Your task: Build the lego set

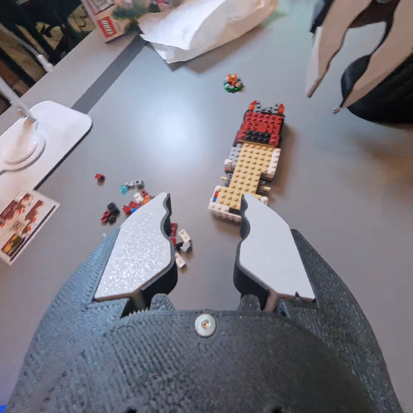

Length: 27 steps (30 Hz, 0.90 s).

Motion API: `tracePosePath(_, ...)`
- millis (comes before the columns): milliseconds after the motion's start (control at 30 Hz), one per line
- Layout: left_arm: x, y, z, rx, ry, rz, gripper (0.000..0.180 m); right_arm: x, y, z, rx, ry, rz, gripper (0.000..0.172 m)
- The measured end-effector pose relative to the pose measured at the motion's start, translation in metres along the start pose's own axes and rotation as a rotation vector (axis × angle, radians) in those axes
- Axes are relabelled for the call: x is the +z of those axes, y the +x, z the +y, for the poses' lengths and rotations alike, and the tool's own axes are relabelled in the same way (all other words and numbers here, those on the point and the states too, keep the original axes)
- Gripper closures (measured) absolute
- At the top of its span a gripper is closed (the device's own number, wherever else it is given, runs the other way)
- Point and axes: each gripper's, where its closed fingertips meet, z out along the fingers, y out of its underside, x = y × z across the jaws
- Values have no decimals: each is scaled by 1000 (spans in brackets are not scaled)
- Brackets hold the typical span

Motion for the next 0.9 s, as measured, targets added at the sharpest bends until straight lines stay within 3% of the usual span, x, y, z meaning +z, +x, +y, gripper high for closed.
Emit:
tracePosePath(133,-15,-26,15,-83,24,-72,123,9,-6,18,26,-29,-20,141)
tracePosePath(300,-7,-21,29,-75,-11,-66,124,32,-14,43,-14,-194,-59,141)
tracePosePath(433,-1,-14,32,-48,-25,-55,124,37,-14,45,-58,-233,-43,140)
tracePosePath(667,2,-13,35,-55,-22,-44,125,32,-18,45,-68,-230,-10,126)
tracePosePath(800,-2,-19,33,-72,3,-60,125,14,-10,40,5,-142,39,126)
tracePosePath(900,-5,-25,33,-83,13,-80,126,0,-10,57,52,-176,52,132)
